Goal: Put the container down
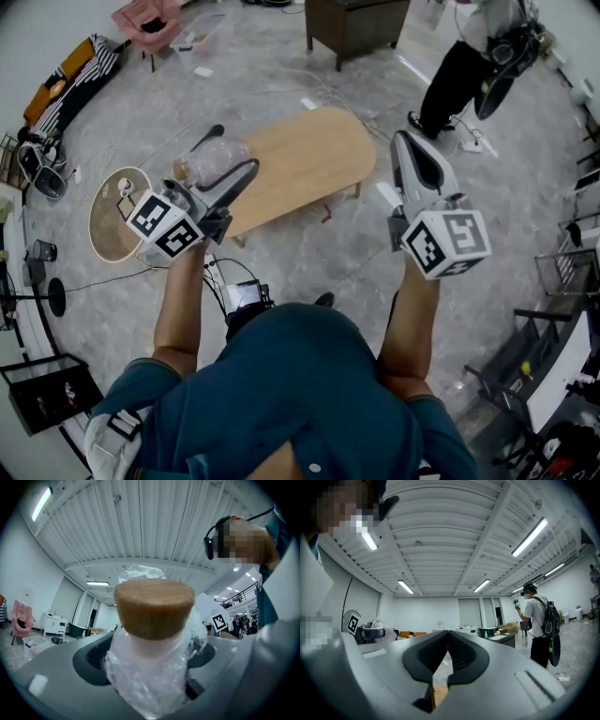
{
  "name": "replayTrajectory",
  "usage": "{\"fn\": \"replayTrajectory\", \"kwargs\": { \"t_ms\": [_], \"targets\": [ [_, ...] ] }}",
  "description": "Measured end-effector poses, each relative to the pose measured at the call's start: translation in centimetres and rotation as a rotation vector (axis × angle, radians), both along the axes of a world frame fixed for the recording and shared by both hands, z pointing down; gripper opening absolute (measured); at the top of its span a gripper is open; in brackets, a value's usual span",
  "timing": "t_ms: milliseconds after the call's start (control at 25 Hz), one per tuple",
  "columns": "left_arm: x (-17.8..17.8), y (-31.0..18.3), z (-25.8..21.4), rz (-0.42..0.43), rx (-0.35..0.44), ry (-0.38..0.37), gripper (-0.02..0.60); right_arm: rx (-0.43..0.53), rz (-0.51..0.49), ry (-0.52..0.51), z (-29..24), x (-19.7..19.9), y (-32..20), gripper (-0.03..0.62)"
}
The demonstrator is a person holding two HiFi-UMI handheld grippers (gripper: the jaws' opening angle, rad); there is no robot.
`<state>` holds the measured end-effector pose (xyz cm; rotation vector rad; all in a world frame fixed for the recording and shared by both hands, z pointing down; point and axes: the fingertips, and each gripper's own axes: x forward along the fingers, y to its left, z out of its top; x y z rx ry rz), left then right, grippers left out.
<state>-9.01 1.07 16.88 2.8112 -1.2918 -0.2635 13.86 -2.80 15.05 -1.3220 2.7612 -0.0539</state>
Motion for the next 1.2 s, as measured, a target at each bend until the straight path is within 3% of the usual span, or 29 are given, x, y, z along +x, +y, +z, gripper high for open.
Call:
{"fn": "replayTrajectory", "kwargs": {
  "t_ms": [520,1000,1200],
  "targets": [
    [7.9,-3.8,0.3,0.066,-0.013,-0.023,0.411,-0.026,0.063,-0.033,1.5,7.6,-2.0,0.009],
    [12.0,-11.4,1.8,0.195,-0.035,-0.021,0.411,-0.064,0.208,-0.030,3.4,12.3,-6.0,0.009],
    [12.2,-16.3,1.6,0.262,-0.030,-0.006,0.411,-0.067,0.277,-0.018,2.7,12.4,-9.4,0.009]
  ]
}}
